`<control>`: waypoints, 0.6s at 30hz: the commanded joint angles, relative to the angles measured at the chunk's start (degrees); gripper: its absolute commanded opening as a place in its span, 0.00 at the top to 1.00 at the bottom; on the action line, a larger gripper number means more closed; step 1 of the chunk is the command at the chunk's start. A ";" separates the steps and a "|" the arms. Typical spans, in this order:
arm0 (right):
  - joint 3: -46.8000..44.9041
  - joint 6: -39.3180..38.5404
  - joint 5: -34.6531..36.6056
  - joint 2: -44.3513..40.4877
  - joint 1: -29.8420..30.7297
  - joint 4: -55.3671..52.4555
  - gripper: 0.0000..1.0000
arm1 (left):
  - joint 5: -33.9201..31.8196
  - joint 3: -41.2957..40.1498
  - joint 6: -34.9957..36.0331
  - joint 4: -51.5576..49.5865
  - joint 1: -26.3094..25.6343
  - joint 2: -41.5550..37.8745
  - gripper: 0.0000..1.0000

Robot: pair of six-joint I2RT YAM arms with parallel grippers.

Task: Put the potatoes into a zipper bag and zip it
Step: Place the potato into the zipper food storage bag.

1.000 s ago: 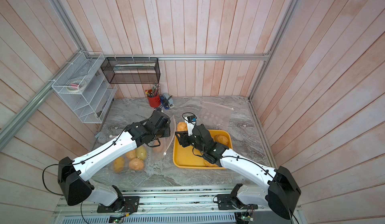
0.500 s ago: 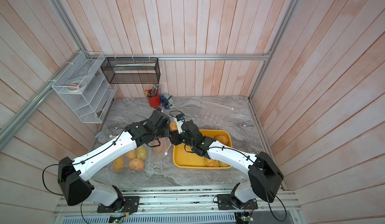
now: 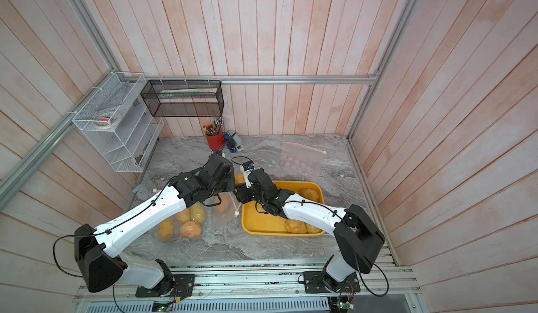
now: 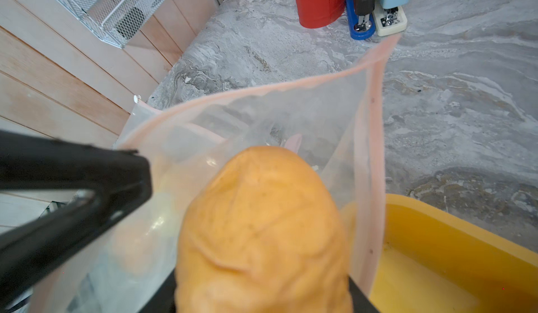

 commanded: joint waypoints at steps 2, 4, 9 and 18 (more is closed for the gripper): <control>1.68 0.06 1.63 0.68 0.39 -1.78 0.52 | 0.25 -0.66 0.38 0.74 0.28 -1.28 1.00; 1.76 0.08 2.41 0.89 0.35 -2.09 0.47 | 0.27 -0.72 0.30 0.77 0.28 -1.33 1.00; 2.65 -0.21 4.88 1.12 0.37 -3.73 0.33 | 0.29 -0.73 0.30 0.75 0.37 -1.44 1.00; -0.16 -1.38 3.43 -3.81 0.71 -1.64 0.14 | 0.40 -0.75 0.22 0.60 0.44 -1.51 1.00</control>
